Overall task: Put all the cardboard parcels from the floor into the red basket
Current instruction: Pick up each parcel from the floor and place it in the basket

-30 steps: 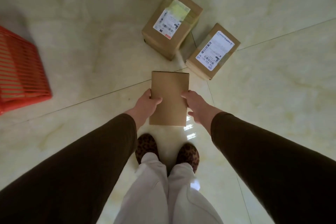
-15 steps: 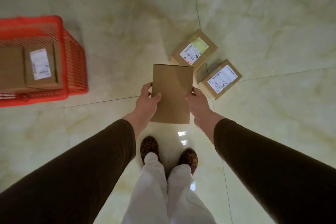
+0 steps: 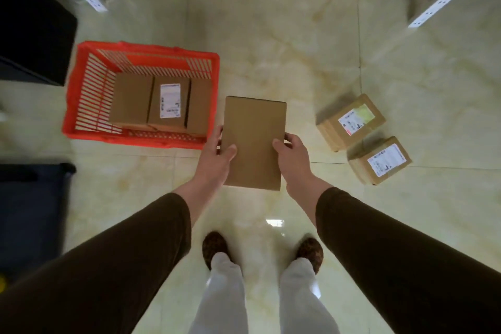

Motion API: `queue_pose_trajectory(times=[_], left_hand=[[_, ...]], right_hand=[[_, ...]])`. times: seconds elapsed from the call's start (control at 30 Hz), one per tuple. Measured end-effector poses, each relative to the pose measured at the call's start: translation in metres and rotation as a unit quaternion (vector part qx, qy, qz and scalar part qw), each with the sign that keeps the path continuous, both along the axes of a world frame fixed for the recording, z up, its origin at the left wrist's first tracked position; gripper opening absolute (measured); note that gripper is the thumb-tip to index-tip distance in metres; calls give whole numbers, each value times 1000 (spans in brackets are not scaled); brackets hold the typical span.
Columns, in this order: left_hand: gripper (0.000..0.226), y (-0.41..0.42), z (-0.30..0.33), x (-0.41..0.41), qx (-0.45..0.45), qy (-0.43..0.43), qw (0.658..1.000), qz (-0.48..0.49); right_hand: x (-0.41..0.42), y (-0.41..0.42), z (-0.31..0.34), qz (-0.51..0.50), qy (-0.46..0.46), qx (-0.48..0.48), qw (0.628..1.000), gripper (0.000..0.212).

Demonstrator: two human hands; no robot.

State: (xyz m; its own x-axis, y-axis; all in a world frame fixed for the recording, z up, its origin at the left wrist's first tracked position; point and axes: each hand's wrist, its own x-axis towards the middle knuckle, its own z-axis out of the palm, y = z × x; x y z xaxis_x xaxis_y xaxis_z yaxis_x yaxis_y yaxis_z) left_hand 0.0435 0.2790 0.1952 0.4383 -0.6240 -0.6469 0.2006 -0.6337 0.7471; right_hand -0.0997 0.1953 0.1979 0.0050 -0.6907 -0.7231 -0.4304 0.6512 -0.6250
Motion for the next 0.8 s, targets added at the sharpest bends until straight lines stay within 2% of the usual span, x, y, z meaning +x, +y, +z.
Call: queue_pose_trajectory(times=[0.17,0.37,0.47,0.6,0.8], left_hand=[[38,21,12,79,31,-4,997,73],[34,22,8,147,45,-1,993,105],[39,23,1,176,51,18,993,104],[50,31,-10,219,64,60,989,116],[68,50,-15,304,120,116,985,43]], right_hand=[[81,17,10,30,-28,5,999,46],[150,14,3,73,-34,34,996,49],[181,10,0,85,-23,30,996,48],[226,13,-9,102,7,19,995,58],[308,26,-16,86,19,22,996,36]])
